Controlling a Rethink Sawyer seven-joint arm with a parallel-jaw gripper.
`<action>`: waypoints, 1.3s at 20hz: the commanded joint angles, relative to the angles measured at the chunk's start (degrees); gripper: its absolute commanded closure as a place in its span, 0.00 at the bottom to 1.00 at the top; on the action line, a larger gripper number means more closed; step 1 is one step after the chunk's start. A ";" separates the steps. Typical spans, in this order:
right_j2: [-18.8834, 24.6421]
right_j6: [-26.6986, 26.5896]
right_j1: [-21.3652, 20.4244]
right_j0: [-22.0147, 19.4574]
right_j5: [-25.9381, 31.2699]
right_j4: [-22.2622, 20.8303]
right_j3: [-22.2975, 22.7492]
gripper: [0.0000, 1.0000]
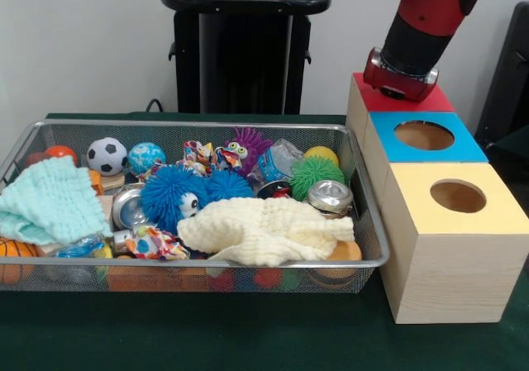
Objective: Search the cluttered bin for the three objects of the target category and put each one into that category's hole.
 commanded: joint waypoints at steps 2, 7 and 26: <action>10.95 -3.89 -3.03 -10.22 21.92 0.81 0.09 1.00; 12.50 -3.03 -6.85 -12.52 34.81 -0.25 -4.71 1.00; 13.13 -4.11 -14.97 -16.56 36.58 -3.15 -2.07 1.00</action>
